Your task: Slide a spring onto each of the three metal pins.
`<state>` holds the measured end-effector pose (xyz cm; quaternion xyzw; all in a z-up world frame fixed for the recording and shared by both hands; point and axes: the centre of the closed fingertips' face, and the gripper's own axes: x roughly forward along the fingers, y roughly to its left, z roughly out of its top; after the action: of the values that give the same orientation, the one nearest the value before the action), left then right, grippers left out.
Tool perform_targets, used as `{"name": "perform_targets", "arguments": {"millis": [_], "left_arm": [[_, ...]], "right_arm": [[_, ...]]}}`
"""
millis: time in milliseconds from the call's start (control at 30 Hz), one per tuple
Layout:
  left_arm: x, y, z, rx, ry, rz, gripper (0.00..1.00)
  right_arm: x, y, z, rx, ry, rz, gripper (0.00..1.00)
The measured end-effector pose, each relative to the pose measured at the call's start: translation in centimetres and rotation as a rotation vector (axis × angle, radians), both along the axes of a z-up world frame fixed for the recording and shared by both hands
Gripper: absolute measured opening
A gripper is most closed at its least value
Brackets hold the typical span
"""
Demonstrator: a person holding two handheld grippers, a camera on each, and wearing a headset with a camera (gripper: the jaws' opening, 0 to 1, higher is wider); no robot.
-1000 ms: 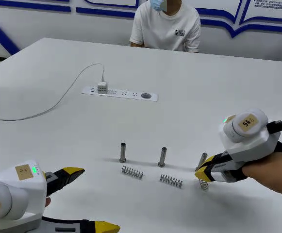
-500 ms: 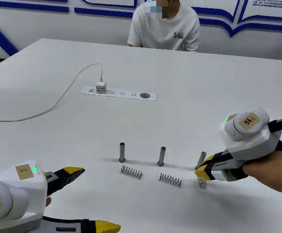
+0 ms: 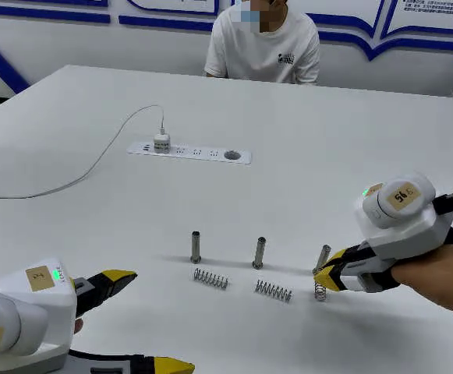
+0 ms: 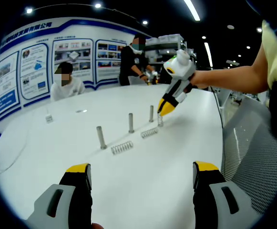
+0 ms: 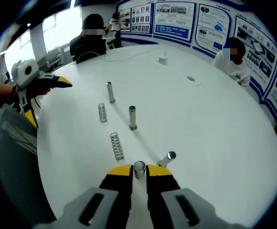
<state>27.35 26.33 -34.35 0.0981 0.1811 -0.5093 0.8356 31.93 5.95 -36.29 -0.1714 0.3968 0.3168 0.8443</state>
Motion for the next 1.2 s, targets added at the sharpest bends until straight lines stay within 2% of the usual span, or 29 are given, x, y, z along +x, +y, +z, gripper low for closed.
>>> {"name": "perform_targets", "arguments": {"millis": [1200], "left_arm": [[-0.10,-0.12,0.04,-0.003,-0.002,-0.003,0.89]], "right_arm": [[-0.33,-0.08,0.82,-0.004,0.000,-0.002,0.12]]}}
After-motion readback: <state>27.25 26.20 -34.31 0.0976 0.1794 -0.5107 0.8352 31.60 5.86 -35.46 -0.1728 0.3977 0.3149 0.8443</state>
